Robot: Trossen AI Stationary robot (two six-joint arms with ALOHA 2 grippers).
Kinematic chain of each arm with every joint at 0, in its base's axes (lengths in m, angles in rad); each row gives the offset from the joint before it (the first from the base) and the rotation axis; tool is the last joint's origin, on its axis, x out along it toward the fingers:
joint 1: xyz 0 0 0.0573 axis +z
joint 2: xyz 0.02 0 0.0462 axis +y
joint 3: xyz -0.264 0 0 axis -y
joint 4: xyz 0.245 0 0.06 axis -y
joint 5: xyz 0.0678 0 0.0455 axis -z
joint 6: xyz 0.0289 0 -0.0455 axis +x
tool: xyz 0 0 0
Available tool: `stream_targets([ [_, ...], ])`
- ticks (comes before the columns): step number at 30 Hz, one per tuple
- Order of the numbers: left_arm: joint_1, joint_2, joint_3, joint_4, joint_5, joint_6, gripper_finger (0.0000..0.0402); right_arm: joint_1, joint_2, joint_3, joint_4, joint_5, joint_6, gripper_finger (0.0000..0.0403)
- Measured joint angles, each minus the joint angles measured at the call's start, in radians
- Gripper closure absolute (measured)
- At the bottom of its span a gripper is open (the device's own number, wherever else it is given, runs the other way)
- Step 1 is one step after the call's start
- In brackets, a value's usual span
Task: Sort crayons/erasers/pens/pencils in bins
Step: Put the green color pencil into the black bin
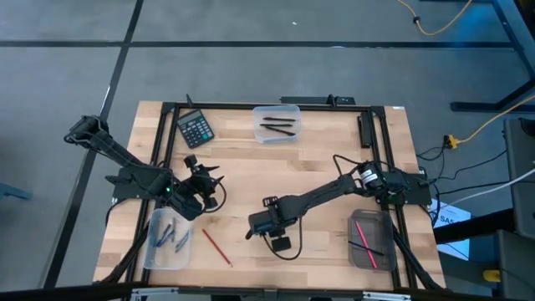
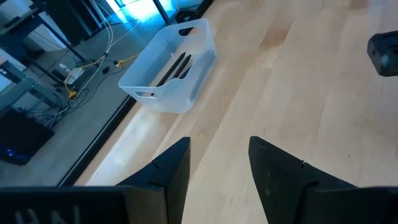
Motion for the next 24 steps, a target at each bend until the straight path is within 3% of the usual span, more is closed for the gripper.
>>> stream_targets([
  [6,0.000,0.000,0.000,-0.001,-0.007,0.003,0.0245,-0.011,-0.117,-0.020,-0.071,0.024,-0.061,0.0311],
  [9,0.000,0.000,0.000,-0.010,0.012,0.002,0.0245,-0.037,-0.273,-0.072,0.005,0.078,-0.052,0.0311],
  [17,-0.007,0.000,0.000,-0.027,0.023,-0.012,0.0245,-0.071,-0.503,-0.565,0.700,0.017,0.034,0.0311],
  [24,0.018,0.000,0.000,-0.014,-0.001,-0.012,0.0245,-0.071,-0.495,-0.771,0.985,0.018,0.037,0.0311],
])
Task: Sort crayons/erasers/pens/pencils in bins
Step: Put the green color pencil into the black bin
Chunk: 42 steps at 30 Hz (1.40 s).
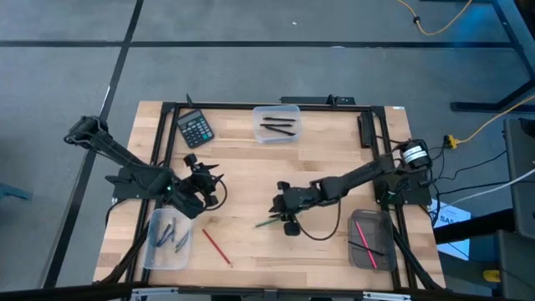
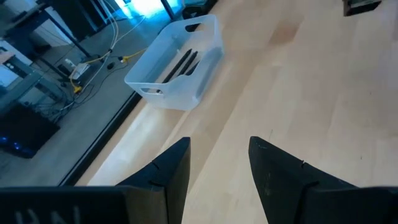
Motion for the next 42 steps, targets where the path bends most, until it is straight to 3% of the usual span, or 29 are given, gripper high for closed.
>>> stream_targets([
  [6,0.026,0.000,0.000,0.013,0.007,0.006,0.0245,0.013,0.048,-0.044,0.023,-0.026,-0.002,0.0305],
  [16,0.026,0.000,0.000,0.020,0.024,-0.002,0.0245,0.024,0.140,-0.036,0.070,-0.027,-0.002,0.0262],
  [19,0.026,0.000,0.000,0.020,0.024,-0.008,0.0245,0.024,0.141,-0.035,0.064,-0.025,-0.016,0.0282],
  [27,0.026,0.000,0.000,0.023,0.024,-0.014,0.0245,0.021,0.141,-0.034,0.001,-0.055,-0.084,0.0385],
  [42,0.061,0.077,0.000,0.059,0.028,-0.011,0.0245,0.011,0.136,0.059,-0.123,-0.042,-0.071,0.0398],
])
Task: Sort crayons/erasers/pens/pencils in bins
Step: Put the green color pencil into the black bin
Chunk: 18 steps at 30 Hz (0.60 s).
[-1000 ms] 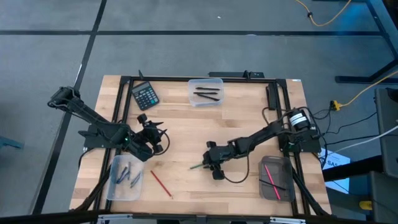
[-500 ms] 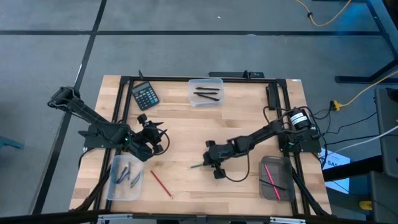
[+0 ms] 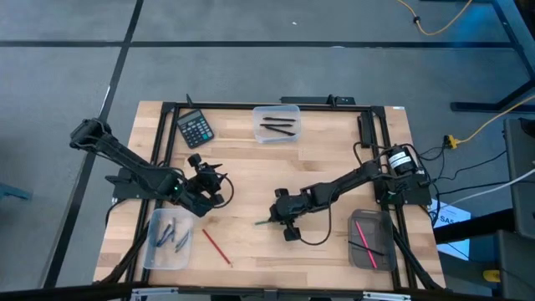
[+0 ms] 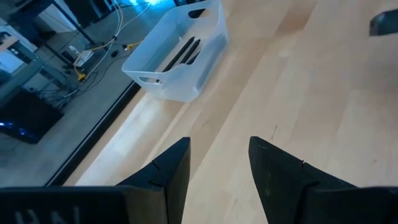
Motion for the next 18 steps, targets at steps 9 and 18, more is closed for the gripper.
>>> stream_targets([
  [9,0.049,0.009,0.000,0.092,0.030,0.041,0.0245,-0.001,0.002,0.242,-0.469,0.275,0.090,0.0400],
  [18,0.088,0.009,0.000,0.358,0.143,0.239,0.0245,-0.004,0.000,0.388,-0.580,0.356,0.047,0.0401],
])
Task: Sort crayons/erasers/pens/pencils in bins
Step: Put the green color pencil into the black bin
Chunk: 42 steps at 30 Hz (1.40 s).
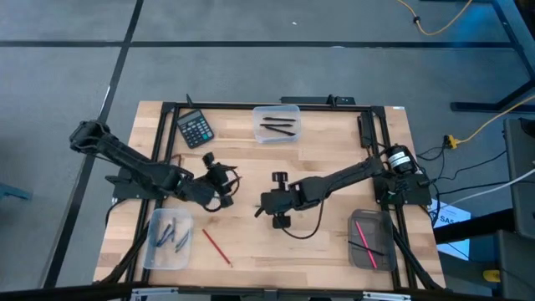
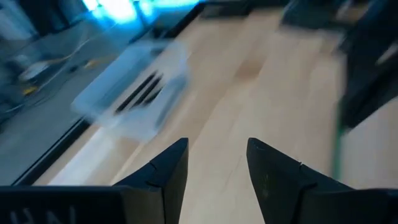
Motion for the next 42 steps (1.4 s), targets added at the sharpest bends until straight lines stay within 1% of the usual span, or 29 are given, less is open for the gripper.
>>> stream_targets([
  [2,0.021,0.000,0.000,0.151,0.075,0.107,0.0245,-0.011,-0.001,0.019,0.005,0.019,-0.066,0.0400],
  [4,0.041,0.000,0.000,0.312,0.189,0.218,0.0245,-0.032,-0.001,0.040,0.002,0.037,-0.108,0.0399],
  [6,0.056,0.000,0.000,0.452,0.307,0.290,0.0245,-0.056,-0.001,0.061,-0.001,0.036,-0.113,0.0399],
  [8,0.063,0.000,0.000,0.538,0.402,0.333,0.0245,-0.075,-0.003,0.072,-0.008,0.020,-0.109,0.0399],
  [10,0.065,0.000,0.000,0.567,0.448,0.353,0.0245,-0.085,-0.004,0.073,-0.041,-0.009,-0.108,0.0399],
  [14,0.065,0.000,0.000,0.538,0.445,0.336,0.0245,-0.086,-0.004,0.073,-0.152,-0.015,-0.100,0.0400],
  [17,0.068,0.011,0.000,0.539,0.413,0.312,0.0245,-0.082,-0.004,0.073,-0.218,0.011,-0.025,0.0400],
  [19,0.079,0.020,0.000,0.592,0.390,0.310,0.0245,-0.071,-0.004,0.073,-0.253,0.029,0.031,0.0399],
  [22,0.102,0.037,0.001,0.705,0.386,0.285,0.0245,-0.042,-0.004,0.073,-0.306,0.028,0.120,0.0399],
  [24,0.111,0.053,0.001,0.710,0.409,0.279,0.0245,-0.016,-0.007,0.074,-0.381,0.027,0.189,0.0399],
  [27,0.112,0.070,0.001,0.688,0.441,0.277,0.0245,0.029,-0.029,0.074,-0.525,0.029,0.307,0.0399],
  [30,0.106,0.083,0.000,0.613,0.442,0.253,0.0245,0.081,-0.070,0.074,-0.661,0.059,0.437,0.0398],
  [36,0.103,0.131,0.000,0.470,0.437,0.165,0.0245,0.193,-0.182,0.076,-0.832,0.060,0.703,0.0398],
  [38,0.103,0.159,0.000,0.453,0.437,0.152,0.0245,0.224,-0.213,0.071,-0.834,0.063,0.728,0.0398],
  [39,0.103,0.172,0.000,0.444,0.437,0.152,0.0245,0.236,-0.222,0.067,-0.812,0.089,0.724,0.0398],
  [41,0.104,0.199,0.000,0.425,0.437,0.153,0.0245,0.254,-0.226,0.050,-0.712,0.175,0.685,0.0394],
  [42,0.105,0.214,0.000,0.418,0.437,0.153,0.0245,0.256,-0.225,0.032,-0.634,0.209,0.646,0.0391],
])
